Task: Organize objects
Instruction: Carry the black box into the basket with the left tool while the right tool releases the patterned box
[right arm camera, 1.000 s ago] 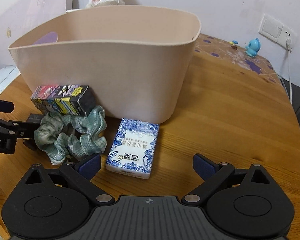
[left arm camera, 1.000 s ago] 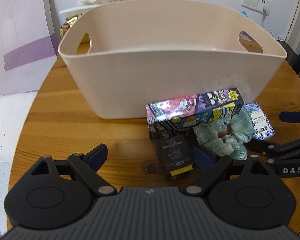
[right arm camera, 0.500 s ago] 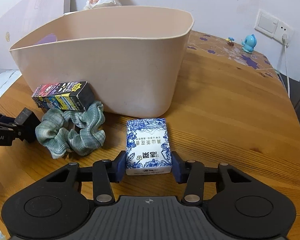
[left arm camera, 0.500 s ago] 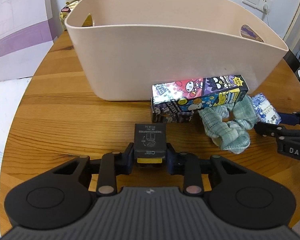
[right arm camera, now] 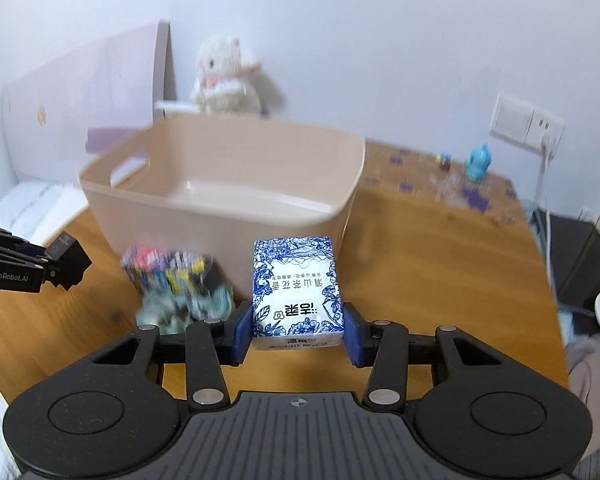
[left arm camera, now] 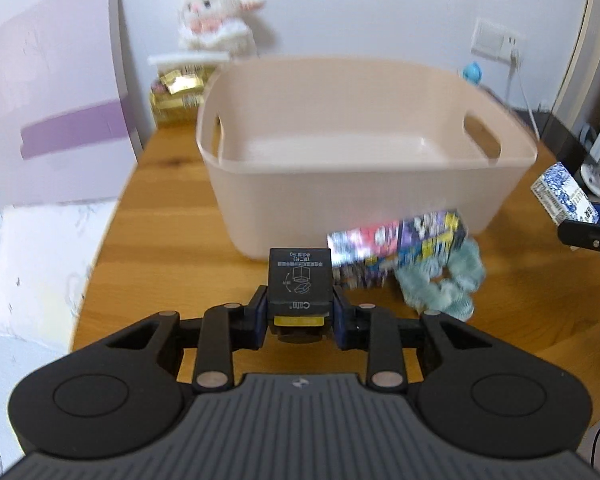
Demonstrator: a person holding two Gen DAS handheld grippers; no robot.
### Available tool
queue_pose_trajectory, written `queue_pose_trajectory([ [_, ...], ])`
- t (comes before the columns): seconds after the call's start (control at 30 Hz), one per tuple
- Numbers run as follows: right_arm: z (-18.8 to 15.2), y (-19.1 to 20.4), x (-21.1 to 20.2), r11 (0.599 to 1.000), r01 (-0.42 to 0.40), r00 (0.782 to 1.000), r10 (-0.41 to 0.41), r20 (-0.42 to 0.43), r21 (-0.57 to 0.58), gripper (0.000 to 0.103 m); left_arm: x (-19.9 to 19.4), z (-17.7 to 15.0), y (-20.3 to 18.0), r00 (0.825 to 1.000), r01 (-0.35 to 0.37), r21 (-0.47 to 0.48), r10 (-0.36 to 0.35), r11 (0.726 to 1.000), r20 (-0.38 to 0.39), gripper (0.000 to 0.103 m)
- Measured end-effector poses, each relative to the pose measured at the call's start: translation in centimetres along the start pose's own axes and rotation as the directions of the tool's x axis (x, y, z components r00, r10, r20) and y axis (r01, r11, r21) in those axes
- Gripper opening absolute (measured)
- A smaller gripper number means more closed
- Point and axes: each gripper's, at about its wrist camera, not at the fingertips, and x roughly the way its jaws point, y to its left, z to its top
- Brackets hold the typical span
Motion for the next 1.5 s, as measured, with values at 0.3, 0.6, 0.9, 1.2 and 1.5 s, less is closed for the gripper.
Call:
queue_pose_trajectory([
  [0.3,5.3,-1.1,-1.9,1.0,0.007,0.991,-0.008,0.132,0.009,0.043,-1.9,5.8,-0.7,0.991,-0.063,0.031,0.059,0.998,0.117,0.034],
  [0.6,9.5,0.1,0.7,1.0,-0.001,0.988,-0.001,0.152,0.008,0.043,1.5,10.4,-1.6,0.991,-0.083,0.042,0.078,0.996,0.105,0.034],
  [0.9,10.0,1.2,7.2,1.0,0.014,0.999,-0.014,0.032,-0.003,0.043,7.7,12.1,-2.8,0.995,-0.101,0.046,0.101,0.994,-0.002,0.034],
  [1.2,9.2,2.3,11.2,0.998,0.034,0.997,-0.037,-0.063,-0.044,0.043,11.7,11.5,-2.7,0.986,-0.123,0.047,0.128,0.991,-0.105,0.034],
  [1.5,9.0,2.0,9.4,0.999,0.031,0.999,-0.031,-0.004,-0.04,0.069,9.6,11.5,-1.8,0.989,-0.133,0.006,0.133,0.991,-0.069,0.072],
])
